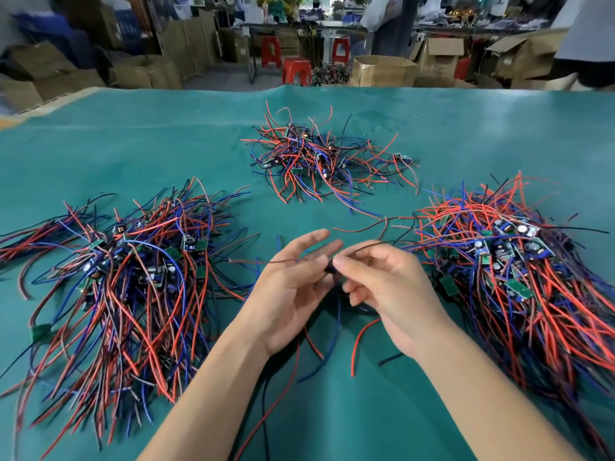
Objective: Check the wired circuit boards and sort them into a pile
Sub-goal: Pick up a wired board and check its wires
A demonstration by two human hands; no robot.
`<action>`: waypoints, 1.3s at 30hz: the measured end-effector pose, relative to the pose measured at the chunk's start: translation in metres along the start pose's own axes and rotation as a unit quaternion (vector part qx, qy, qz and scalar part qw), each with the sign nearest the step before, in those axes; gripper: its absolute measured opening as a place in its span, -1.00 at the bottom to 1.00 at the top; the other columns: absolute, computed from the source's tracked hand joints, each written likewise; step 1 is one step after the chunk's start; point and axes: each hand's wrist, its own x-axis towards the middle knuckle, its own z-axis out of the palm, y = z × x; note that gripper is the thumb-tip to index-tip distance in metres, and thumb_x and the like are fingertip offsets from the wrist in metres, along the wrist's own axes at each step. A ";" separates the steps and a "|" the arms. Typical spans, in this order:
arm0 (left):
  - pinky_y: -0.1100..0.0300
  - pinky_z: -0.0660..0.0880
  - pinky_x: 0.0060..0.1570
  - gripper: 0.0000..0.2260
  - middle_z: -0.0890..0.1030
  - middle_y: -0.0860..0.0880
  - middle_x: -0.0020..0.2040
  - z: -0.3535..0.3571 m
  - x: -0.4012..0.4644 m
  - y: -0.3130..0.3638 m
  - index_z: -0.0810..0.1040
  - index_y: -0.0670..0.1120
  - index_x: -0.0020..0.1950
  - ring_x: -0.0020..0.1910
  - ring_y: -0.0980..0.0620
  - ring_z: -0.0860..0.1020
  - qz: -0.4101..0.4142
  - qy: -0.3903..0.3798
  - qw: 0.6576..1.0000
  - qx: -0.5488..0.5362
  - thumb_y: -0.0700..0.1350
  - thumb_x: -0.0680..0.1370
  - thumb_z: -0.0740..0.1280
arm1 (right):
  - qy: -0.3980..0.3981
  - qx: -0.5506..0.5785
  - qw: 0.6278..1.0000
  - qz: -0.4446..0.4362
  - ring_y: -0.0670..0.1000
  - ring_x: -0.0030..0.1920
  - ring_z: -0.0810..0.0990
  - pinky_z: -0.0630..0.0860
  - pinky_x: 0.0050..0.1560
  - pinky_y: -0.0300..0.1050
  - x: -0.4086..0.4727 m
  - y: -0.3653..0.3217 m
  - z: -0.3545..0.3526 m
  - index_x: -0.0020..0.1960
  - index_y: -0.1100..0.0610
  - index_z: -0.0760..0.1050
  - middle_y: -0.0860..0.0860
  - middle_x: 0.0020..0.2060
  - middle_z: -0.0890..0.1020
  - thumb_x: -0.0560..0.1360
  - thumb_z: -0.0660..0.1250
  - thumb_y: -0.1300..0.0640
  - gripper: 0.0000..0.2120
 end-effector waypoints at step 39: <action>0.00 0.63 -0.05 -0.77 0.64 -0.14 -0.13 0.010 -0.006 0.001 0.67 -0.16 -0.02 -0.02 -0.19 0.69 -0.023 -0.051 0.998 -0.025 -0.29 0.43 0.26 | 0.094 0.087 0.989 -0.076 -0.03 -0.35 0.63 0.51 -0.33 -0.23 0.001 -0.002 -0.008 -0.12 0.20 0.64 0.04 -0.27 0.70 0.51 0.42 0.37 -0.89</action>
